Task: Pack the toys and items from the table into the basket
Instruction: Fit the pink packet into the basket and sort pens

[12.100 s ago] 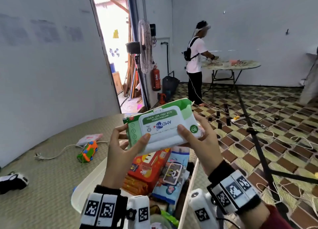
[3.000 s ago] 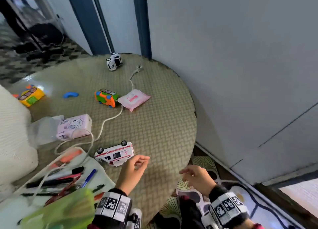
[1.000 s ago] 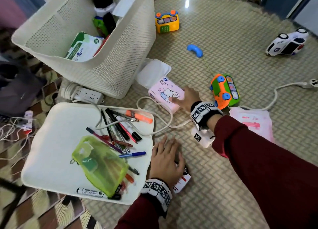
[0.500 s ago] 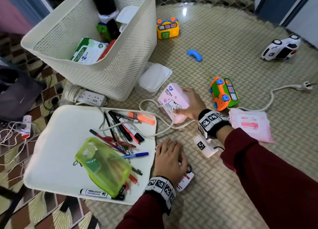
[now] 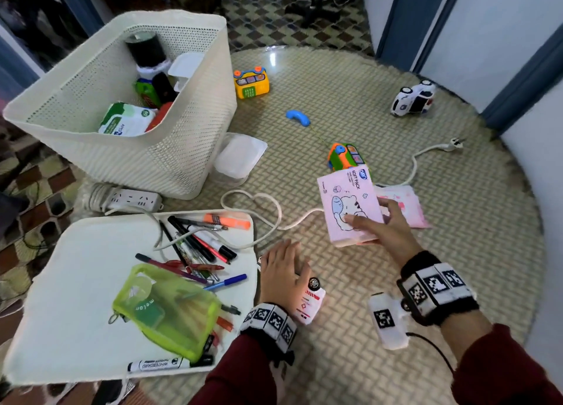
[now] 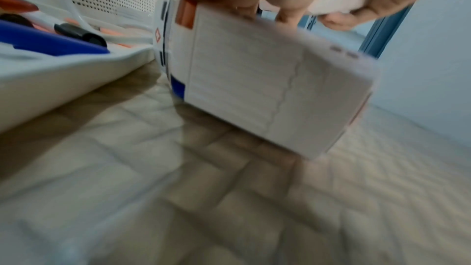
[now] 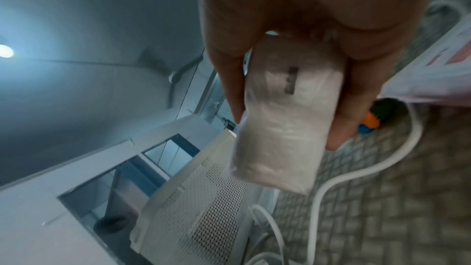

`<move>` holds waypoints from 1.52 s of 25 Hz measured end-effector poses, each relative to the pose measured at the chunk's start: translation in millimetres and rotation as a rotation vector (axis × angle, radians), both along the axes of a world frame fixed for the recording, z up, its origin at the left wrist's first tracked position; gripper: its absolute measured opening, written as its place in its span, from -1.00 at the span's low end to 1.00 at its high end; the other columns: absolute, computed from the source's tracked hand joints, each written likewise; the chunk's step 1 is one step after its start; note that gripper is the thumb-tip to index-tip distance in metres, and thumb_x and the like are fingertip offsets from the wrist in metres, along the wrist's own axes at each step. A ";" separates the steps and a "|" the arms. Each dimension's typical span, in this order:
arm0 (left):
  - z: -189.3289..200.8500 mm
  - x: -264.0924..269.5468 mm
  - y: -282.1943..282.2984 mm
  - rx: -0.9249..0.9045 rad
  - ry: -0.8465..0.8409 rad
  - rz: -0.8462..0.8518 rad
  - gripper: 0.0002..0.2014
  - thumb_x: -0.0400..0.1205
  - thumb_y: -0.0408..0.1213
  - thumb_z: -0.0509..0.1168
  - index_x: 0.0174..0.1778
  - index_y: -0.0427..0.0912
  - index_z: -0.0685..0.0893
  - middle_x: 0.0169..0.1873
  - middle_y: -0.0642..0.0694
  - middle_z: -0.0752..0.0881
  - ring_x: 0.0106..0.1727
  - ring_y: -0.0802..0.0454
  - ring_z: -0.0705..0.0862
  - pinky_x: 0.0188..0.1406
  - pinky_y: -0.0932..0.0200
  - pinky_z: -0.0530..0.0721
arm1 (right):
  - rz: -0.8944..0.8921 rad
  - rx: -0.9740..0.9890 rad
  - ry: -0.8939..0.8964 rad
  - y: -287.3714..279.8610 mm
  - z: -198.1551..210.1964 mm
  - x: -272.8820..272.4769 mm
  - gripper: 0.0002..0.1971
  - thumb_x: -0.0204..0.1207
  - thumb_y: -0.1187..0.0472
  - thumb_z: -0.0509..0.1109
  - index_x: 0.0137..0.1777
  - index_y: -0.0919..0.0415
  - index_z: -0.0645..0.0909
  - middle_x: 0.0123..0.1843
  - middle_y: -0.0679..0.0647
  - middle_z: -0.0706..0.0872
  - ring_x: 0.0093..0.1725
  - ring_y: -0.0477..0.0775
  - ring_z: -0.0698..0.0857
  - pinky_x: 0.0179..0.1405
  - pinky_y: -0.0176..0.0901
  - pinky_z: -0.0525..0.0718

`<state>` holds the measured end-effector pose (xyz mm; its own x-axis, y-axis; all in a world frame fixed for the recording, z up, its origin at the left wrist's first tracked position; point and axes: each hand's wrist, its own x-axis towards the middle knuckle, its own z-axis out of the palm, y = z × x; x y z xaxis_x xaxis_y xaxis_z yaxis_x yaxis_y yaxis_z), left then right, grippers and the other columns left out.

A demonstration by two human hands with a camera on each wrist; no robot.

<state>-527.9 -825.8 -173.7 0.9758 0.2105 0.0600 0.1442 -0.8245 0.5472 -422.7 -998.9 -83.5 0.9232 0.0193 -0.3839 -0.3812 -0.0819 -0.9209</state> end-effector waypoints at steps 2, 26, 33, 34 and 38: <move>3.2 -3.2 2.4 -0.097 -0.064 -0.012 -0.53 0.52 0.01 0.14 0.19 -0.20 0.69 0.19 -0.17 0.72 0.24 -0.19 0.66 0.28 0.02 0.39 | -0.055 0.038 -0.021 -13.2 6.8 -28.1 -0.40 0.28 0.27 0.62 0.30 0.19 0.46 0.13 0.15 0.74 0.05 0.10 0.75 -0.08 -0.05 0.70; 80.7 -155.5 133.7 -0.508 -0.361 -0.169 -0.59 0.51 0.00 0.16 0.11 -0.17 0.70 0.09 0.11 0.72 0.13 0.12 0.69 0.20 0.23 0.59 | -0.316 0.173 -0.124 80.3 12.2 -283.2 -0.53 0.35 0.20 0.57 0.20 0.27 0.50 0.03 0.22 0.79 -0.13 0.15 0.79 -0.45 -0.18 0.66; 119.2 -202.7 212.4 -0.502 -0.428 -0.088 -0.69 0.51 -0.13 0.21 0.09 -0.15 0.70 0.04 0.07 0.74 0.10 0.28 0.63 0.12 0.59 0.40 | -0.235 0.191 -0.141 152.4 26.2 -319.8 -0.47 0.28 0.11 0.63 0.20 0.26 0.55 -0.01 0.18 0.81 -0.11 0.12 0.81 -0.43 -0.26 0.66; 124.2 -206.7 225.3 -0.503 -0.443 -0.078 -0.70 0.51 -0.15 0.21 0.07 -0.14 0.70 0.03 0.08 0.73 0.08 0.34 0.62 0.09 0.63 0.38 | -0.216 0.193 -0.157 164.3 27.6 -321.2 -0.45 0.24 0.09 0.65 0.18 0.26 0.56 -0.02 0.18 0.81 -0.12 0.10 0.81 -0.43 -0.28 0.66; 141.2 -211.0 285.2 -0.518 -0.458 -0.041 -0.74 0.50 -0.20 0.21 0.05 -0.10 0.69 0.01 0.14 0.71 0.05 0.49 0.57 0.07 0.67 0.35 | -0.183 0.194 -0.185 220.4 35.2 -316.7 -0.50 0.28 0.10 0.59 0.17 0.32 0.58 0.01 0.23 0.80 -0.07 0.15 0.80 -0.34 -0.28 0.69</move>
<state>-738.9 -540.6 -32.6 0.8838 0.2865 0.3699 -0.2215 -0.4402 0.8702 -739.4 -778.5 -48.3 0.9718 -0.0973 -0.2149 -0.1982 0.1566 -0.9676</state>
